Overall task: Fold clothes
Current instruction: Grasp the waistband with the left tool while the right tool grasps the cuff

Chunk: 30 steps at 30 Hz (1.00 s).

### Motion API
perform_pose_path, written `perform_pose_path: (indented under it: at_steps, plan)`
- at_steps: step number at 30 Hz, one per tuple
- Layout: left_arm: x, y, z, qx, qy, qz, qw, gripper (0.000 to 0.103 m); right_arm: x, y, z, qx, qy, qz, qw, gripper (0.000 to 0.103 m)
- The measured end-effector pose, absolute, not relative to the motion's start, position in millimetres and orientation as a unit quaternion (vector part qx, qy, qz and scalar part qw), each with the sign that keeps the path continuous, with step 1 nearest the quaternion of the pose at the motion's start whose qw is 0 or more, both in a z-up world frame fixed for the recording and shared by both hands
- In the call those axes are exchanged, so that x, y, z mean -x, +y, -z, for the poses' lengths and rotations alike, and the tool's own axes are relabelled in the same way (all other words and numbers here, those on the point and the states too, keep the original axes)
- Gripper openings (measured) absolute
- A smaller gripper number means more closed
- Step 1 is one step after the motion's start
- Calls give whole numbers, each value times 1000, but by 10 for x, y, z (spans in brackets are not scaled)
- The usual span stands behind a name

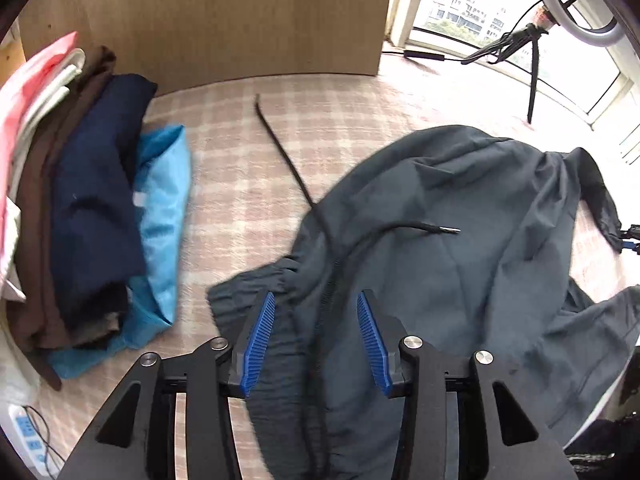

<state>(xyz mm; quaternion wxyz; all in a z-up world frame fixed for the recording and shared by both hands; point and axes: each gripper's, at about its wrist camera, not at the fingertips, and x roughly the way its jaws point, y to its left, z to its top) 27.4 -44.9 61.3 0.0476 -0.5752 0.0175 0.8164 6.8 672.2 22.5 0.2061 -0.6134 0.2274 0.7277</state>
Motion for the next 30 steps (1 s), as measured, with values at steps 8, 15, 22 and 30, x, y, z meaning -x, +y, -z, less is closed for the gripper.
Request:
perform_pose_path:
  at_steps: [8,15,22,30]
  plan:
    - [313,-441,-482,592,92,-799,50,54,152,6715,-1057,567,107,-791,205,19]
    - [442,-358,-403,596,129,-791,46,54,5,7555,-1815,510,-15,-783,357,22]
    - [559,299,-635,560,136,-808,125,54,-323,7388,-1160,546,96,-774,305,35]
    - [968,1253,-286,572,238,-757,209,56,85,6821,-640,555,116,-805,175,42]
